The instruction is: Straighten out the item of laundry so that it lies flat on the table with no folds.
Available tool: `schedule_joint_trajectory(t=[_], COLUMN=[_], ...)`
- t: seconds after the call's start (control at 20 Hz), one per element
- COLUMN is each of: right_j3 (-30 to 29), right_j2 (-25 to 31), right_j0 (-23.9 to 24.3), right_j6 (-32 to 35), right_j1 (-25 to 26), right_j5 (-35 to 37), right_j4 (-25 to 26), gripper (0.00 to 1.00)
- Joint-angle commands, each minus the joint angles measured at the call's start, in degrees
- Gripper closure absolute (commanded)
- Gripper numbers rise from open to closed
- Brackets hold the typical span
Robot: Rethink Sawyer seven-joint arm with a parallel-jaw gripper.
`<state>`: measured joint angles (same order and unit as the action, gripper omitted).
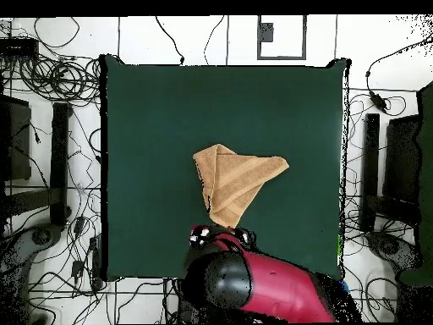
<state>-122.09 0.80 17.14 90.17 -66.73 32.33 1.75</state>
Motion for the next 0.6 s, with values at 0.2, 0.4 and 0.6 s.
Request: schedule_joint_trajectory(t=[0.2, 0.4, 0.6], right_j3=[10.5, 17.9, 21.7], right_j2=[9.7, 12.6, 15.1], right_j0=[10.8, 11.1, 11.9], right_j6=[-14.7, -12.7, -11.5], right_j1=[8.8, 14.7, 19.9], right_j5=[8.8, 12.8, 12.2], right_j4=[9.9, 12.4, 13.9], gripper=[0.00, 0.00, 0.00])
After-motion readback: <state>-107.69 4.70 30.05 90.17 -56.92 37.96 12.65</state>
